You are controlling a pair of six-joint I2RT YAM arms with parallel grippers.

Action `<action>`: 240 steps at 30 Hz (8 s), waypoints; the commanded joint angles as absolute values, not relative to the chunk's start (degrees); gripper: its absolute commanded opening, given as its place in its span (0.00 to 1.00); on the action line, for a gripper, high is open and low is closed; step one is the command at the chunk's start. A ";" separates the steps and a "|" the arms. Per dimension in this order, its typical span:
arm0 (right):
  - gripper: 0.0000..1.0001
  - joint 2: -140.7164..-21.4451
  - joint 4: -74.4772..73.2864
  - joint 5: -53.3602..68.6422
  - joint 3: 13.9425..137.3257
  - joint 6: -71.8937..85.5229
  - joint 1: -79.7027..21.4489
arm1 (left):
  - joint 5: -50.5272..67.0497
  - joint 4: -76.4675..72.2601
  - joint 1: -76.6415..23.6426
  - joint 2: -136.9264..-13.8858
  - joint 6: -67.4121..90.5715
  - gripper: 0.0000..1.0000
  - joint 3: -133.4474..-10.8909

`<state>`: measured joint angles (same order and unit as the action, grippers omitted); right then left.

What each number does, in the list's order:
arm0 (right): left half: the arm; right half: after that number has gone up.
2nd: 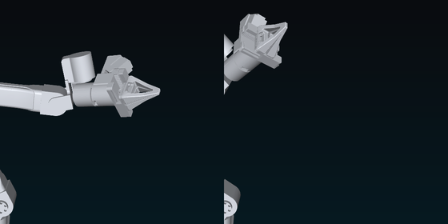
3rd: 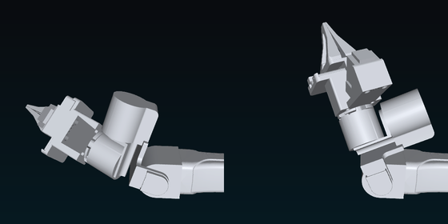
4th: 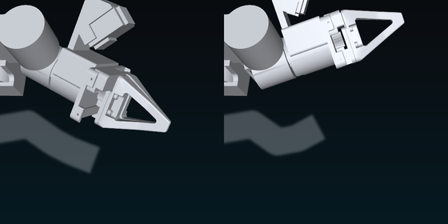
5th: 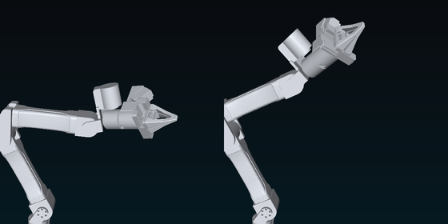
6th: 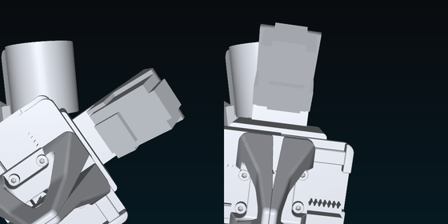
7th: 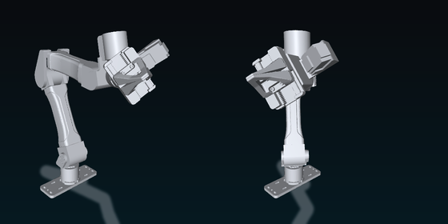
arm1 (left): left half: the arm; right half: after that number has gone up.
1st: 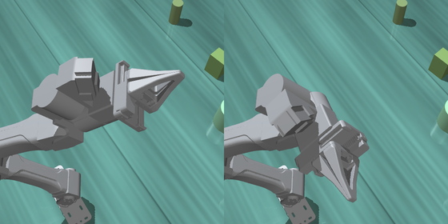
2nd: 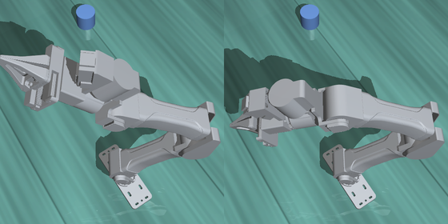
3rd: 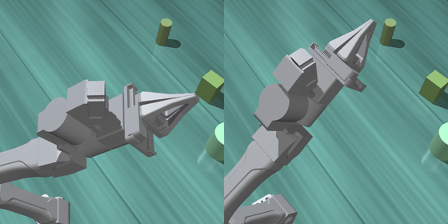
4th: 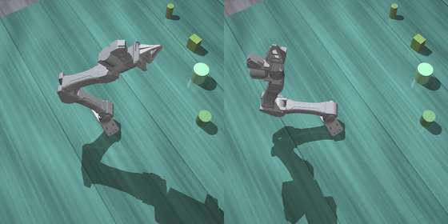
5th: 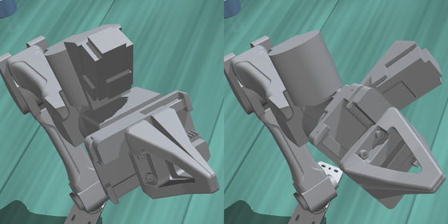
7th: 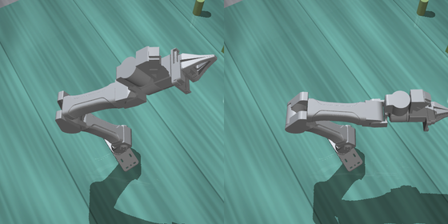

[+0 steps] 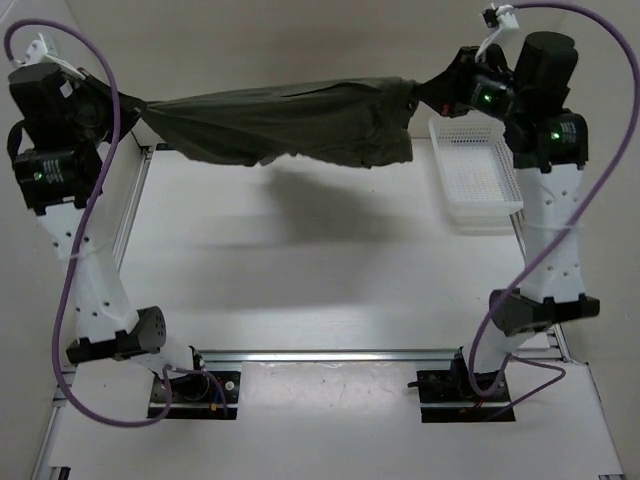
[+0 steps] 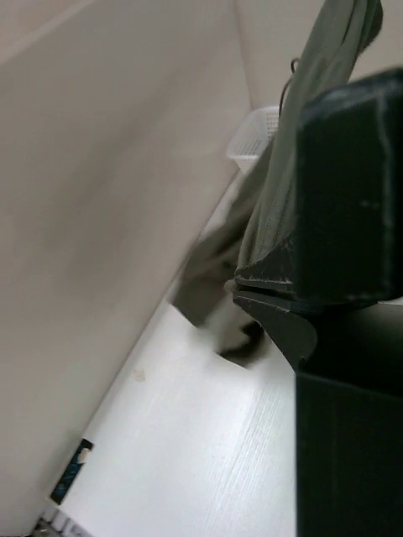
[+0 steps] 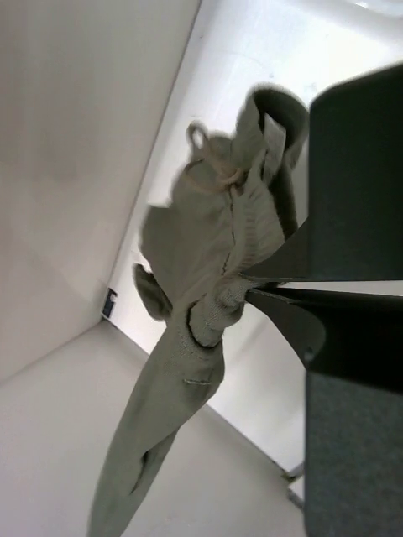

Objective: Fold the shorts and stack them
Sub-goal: Flatten the shorts out, then fold the shorts

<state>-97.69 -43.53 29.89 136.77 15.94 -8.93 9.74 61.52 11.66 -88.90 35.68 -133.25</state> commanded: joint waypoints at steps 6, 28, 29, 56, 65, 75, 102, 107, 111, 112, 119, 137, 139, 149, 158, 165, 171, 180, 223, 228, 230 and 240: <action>0.00 -74.02 -45.88 27.43 120.68 8.96 -8.26 | 5.63 65.65 14.59 -75.51 32.70 0.10 -138.08; 0.38 -102.61 -39.18 12.39 116.24 12.39 -9.32 | 9.22 54.74 7.91 -106.83 26.81 0.68 -133.29; 0.62 -106.83 -41.98 12.39 121.15 12.39 -9.84 | 9.84 57.19 7.39 -114.71 26.81 0.84 -141.51; 0.33 -63.98 -30.51 13.70 45.27 33.29 -11.69 | 11.24 50.99 -20.03 -76.11 40.24 0.25 -61.19; 0.63 -71.35 -16.45 19.07 37.62 40.43 -9.05 | 4.40 43.42 -23.20 -84.10 43.51 0.81 -52.47; 0.76 -85.86 -12.93 17.75 45.62 37.00 -9.05 | 5.45 42.01 -20.65 -98.17 39.64 0.34 -58.09; 0.00 -90.26 -18.19 10.38 50.19 34.99 -9.58 | 1.93 51.76 -20.04 -88.34 37.53 0.13 -64.51; 0.00 -90.26 -18.72 9.76 51.33 33.84 -9.58 | 0.80 53.88 -18.72 -86.57 35.42 0.10 -67.67; 0.00 -90.26 -19.25 9.23 51.86 33.31 -9.58 | -2.37 54.49 -17.32 -89.64 34.28 0.10 -70.75; 0.00 -90.26 -19.25 9.23 51.86 33.31 -9.58 | -2.37 54.49 -16.53 -90.17 33.76 0.10 -71.36; 0.00 -90.87 -20.30 9.76 53.61 31.65 -9.58 | -4.83 54.49 -6.69 -100.79 31.03 0.10 -81.64; 0.50 -89.13 -23.20 10.81 55.20 28.21 -9.58 | 1.99 59.68 -3.60 -81.85 31.71 0.75 -67.91; 0.52 -88.51 -23.20 10.81 54.67 28.21 -9.58 | 5.61 57.41 -5.87 -78.06 34.00 0.70 -61.99; 0.52 -86.13 -23.82 12.74 52.29 29.27 -9.58 | 10.20 48.26 -10.55 -75.05 45.70 0.93 -44.65; 0.53 -86.13 -20.58 15.21 47.64 32.69 -9.58 | 4.39 45.00 -12.22 -86.39 46.23 0.52 -48.59; 0.57 -87.98 -14.78 15.21 47.02 35.50 -9.58 | 4.39 45.00 -12.83 -87.10 45.70 0.10 -50.63; 0.06 -91.49 -15.01 12.67 52.01 34.38 -9.58 | 4.58 47.62 -12.83 -83.68 44.65 0.10 -54.22; 0.00 -85.62 -27.32 8.09 59.32 27.69 -9.58 | 0.62 55.63 -11.69 -79.89 41.66 0.10 -62.75; 0.67 -72.85 -18.73 21.72 36.65 35.77 -0.70 | 9.50 45.97 -15.21 -82.61 47.37 0.56 -44.38; 0.55 -79.53 -13.20 20.39 37.17 36.39 -0.70 | 7.56 45.44 -15.21 -86.04 47.90 0.36 -46.75; 0.42 -83.13 -12.57 20.91 37.87 36.39 -0.70 | 7.03 45.44 -15.21 -87.10 47.90 0.18 -47.46; 0.00 -77.63 -19.76 15.65 39.46 31.83 -0.70 | 7.56 47.80 -15.21 -79.29 47.28 0.11 -43.24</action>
